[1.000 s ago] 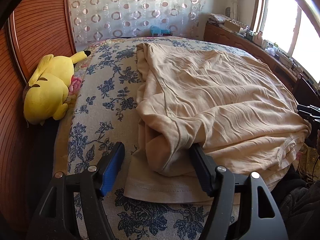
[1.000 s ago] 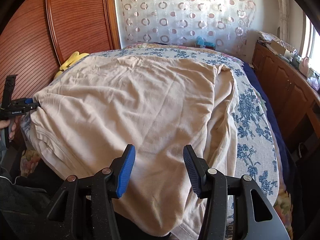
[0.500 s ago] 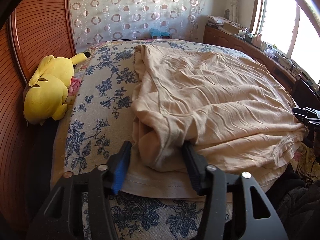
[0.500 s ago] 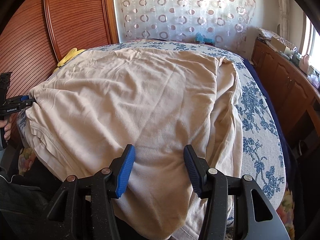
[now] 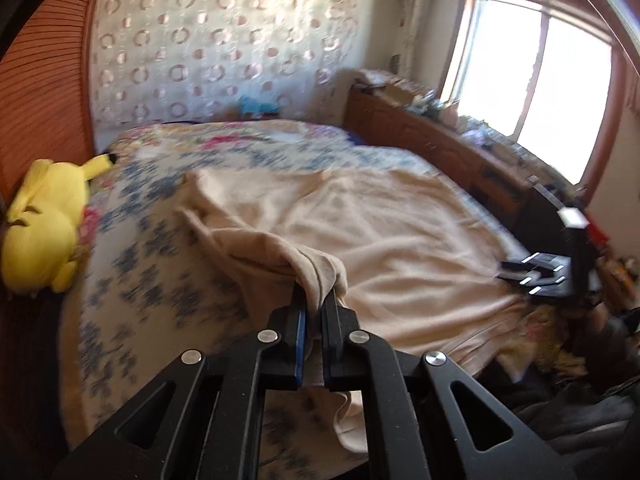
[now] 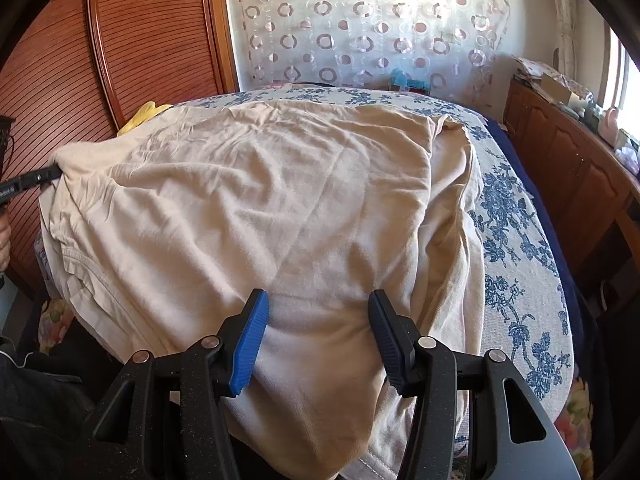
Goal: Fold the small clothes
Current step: 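Grasp the folded shirt edge with the left gripper, then lift and fold the shirt over, then open the left gripper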
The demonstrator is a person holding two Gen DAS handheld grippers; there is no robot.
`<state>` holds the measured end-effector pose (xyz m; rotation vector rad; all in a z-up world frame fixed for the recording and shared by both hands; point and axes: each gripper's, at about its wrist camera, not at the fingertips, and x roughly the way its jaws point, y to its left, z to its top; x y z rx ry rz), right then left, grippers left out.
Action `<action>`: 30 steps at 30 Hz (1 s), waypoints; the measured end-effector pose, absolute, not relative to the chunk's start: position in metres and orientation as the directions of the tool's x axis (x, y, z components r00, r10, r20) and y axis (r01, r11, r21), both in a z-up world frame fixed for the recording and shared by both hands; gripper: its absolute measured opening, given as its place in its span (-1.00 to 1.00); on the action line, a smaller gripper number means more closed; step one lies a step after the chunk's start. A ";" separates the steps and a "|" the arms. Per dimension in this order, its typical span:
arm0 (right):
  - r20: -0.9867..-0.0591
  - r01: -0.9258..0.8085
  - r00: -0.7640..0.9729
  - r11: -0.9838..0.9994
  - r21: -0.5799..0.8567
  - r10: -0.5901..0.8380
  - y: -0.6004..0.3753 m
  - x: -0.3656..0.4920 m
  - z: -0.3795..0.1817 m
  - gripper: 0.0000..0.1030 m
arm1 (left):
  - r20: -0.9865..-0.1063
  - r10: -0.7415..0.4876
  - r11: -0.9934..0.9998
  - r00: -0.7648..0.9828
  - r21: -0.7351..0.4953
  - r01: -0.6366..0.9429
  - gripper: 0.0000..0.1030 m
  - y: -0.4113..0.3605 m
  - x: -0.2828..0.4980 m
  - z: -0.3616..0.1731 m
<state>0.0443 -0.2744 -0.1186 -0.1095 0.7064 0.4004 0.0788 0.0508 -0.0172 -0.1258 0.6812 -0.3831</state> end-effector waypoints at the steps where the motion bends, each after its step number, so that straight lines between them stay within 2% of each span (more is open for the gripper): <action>1: -0.648 -0.390 0.691 0.920 0.038 0.320 -0.276 0.043 -0.118 0.05 | -0.573 -0.418 0.908 0.705 -0.251 0.335 -0.87 0.041 0.083 -0.009; 15: -0.590 -0.306 0.749 0.947 0.099 0.303 -0.337 0.020 -0.108 0.05 | -0.553 -0.597 0.761 0.581 -0.163 0.628 -0.87 -0.114 0.137 0.044; 30: -0.566 -0.251 0.769 0.954 0.161 0.298 -0.378 0.010 -0.115 0.05 | -0.609 -0.635 0.671 0.476 -0.130 0.730 -0.87 -0.206 0.149 0.048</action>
